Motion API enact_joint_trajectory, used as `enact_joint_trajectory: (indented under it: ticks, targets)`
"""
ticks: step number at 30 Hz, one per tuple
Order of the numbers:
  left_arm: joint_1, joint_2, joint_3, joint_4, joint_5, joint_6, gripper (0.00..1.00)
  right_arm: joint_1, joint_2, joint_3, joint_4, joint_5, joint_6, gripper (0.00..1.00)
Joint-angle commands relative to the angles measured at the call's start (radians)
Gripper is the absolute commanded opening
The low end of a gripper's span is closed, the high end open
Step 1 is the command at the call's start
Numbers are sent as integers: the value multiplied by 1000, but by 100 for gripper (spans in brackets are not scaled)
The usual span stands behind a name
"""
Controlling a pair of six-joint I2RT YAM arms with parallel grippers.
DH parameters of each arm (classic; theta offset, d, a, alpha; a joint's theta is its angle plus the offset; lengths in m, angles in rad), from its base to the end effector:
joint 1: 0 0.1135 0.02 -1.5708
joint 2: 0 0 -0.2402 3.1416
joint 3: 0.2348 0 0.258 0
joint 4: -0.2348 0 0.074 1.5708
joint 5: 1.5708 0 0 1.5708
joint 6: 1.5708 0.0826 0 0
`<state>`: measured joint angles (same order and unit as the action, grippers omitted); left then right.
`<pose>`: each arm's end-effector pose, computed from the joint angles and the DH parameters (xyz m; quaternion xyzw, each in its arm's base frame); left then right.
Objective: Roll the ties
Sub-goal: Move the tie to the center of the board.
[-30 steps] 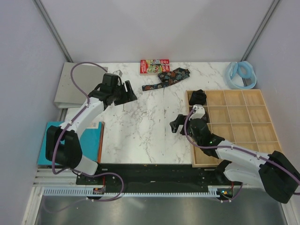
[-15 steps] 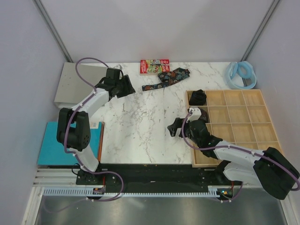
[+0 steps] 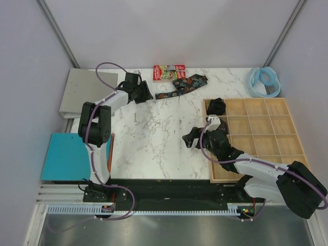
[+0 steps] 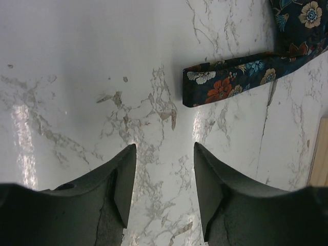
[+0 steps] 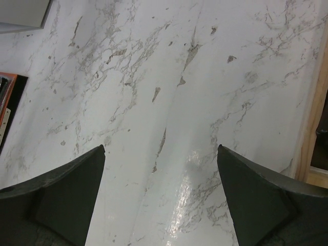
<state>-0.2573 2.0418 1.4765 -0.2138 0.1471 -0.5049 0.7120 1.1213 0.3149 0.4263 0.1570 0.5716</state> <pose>0.4648 -0.1348 0.1344 -0.0855 0.9166 -0.2060 0.3317 0.2182 0.1713 0.1325 -0.0140 0.8265 0.2827 0.4867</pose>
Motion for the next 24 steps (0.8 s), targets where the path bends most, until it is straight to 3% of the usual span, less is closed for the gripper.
enact_joint_trajectory:
  ticks: [1,12,24]
  targets:
    - [3,89,106,60,72,31,54,-32,3,-5,75,-45,4,98]
    - [3,238,217,80,118,22,45,-101,6,-34,123,-131,28,98]
    - [3,274,216,114,135,-21,46,-138,20,-43,154,-185,42,98]
